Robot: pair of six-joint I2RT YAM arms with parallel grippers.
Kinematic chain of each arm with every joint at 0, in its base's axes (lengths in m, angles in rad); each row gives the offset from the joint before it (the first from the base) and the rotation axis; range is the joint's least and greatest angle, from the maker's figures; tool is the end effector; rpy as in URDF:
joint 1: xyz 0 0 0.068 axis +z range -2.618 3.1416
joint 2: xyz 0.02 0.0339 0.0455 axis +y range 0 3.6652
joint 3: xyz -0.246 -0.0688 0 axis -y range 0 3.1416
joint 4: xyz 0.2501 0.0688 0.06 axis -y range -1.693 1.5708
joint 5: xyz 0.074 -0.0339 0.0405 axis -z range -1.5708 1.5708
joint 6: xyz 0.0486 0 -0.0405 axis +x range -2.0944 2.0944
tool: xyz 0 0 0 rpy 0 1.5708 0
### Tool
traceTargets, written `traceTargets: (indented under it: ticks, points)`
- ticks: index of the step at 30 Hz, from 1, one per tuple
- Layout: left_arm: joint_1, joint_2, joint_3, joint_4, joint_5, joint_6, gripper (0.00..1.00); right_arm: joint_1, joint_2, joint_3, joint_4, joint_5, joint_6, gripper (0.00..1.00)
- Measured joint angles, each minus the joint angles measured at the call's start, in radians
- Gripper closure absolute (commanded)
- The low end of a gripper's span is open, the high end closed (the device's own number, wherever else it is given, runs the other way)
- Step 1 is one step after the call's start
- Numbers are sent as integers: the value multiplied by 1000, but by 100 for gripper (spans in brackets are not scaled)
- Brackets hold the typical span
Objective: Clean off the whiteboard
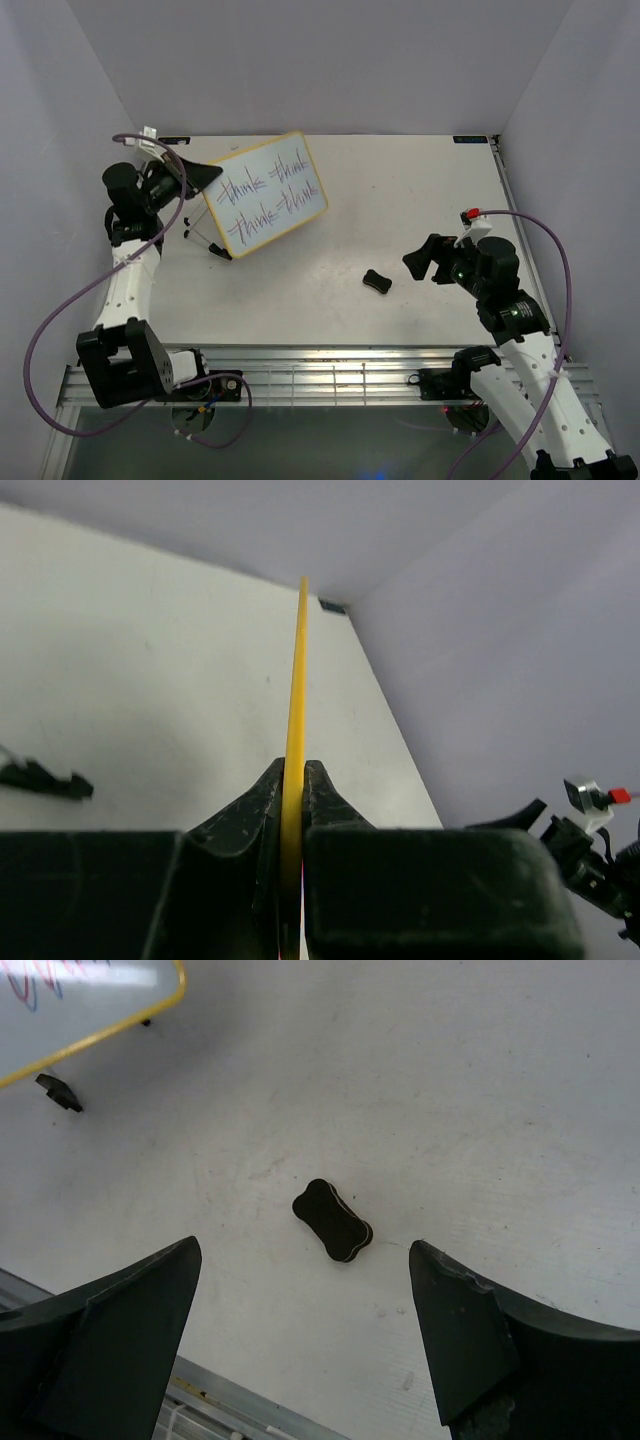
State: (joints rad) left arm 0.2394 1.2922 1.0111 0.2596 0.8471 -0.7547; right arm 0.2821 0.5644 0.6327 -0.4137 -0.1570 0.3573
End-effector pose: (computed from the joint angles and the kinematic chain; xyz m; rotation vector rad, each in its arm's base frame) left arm 0.3151 0.0394 0.3360 -0.1377 1.6859 -1.0606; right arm 0.1634 0.0553 0.2807 -0.0345 1.9546 0.5770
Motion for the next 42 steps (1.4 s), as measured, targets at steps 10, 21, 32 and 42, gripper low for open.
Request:
traceTargets:
  ticks: [10, 21, 32, 42]
  points:
    - [-32, -231, -323, -449, -17, 108, 100, 0, 252, 118, -22, -50, -169, 6]
    - [-40, -245, -432, -703, 29, 157, 100, 217, 665, 165, 4, -37, -346, 7]
    - [-110, -247, -393, -783, 9, 200, 100, 375, 934, 245, 51, 195, -432, 30]
    - [-136, -249, -393, -782, 14, 202, 100, 388, 983, 255, 62, 274, -455, 50]
